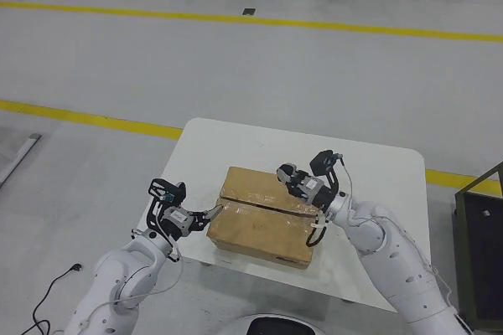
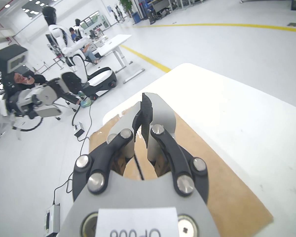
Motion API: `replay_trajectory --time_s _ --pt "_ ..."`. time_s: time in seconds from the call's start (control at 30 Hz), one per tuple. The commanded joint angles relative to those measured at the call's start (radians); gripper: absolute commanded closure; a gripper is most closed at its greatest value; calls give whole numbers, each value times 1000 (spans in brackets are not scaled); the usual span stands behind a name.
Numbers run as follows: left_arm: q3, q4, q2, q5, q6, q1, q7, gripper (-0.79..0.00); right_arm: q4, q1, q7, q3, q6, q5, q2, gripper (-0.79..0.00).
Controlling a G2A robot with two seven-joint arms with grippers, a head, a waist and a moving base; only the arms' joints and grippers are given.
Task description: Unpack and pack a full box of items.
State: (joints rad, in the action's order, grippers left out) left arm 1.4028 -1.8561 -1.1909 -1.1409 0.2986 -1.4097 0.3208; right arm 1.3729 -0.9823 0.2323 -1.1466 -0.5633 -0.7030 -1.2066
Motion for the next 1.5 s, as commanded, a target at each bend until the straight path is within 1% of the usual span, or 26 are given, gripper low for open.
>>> replay_trajectory --time_s 0.0,0.17,0.27,0.4,0.57,0.63,0.77,0.83,0.9,1.0,1.13,1.37,1.47 --pt "0 0 0 0 0 0 0 -785 -61 15 -1 2 -1 0 0 0" --pt "0 0 0 0 0 0 0 -785 -61 12 -3 1 4 2 0 0" --pt "0 0 0 0 0 0 0 -785 -37 -11 -46 -23 46 -13 3 0" --pt "0 0 0 0 0 0 0 -785 12 -84 -110 -98 73 -55 18 0" --pt "-13 0 0 -15 7 2 -1 -785 122 -234 -162 -244 72 -130 50 0" --pt "-43 1 0 -70 20 22 12 -785 175 -307 -175 -304 52 -163 62 0" --pt "-135 17 -5 -188 48 88 31 -785 255 -447 -196 -410 21 -236 82 0" --pt "-187 32 -10 -249 52 124 32 -785 278 -500 -208 -444 20 -274 87 0" --pt "-235 52 -17 -285 42 160 31 -785 290 -543 -234 -464 24 -277 88 0" --pt "-296 85 -28 -307 38 207 35 -785 292 -583 -263 -473 33 -264 87 0" --pt "-296 85 -28 -307 38 207 35 -785 282 -587 -302 -442 48 -222 80 0" --pt "-296 85 -28 -307 38 207 35 -785 253 -539 -343 -363 112 -218 65 0" --pt "-306 106 -30 -338 19 210 40 -785 236 -527 -345 -347 126 -212 61 0"
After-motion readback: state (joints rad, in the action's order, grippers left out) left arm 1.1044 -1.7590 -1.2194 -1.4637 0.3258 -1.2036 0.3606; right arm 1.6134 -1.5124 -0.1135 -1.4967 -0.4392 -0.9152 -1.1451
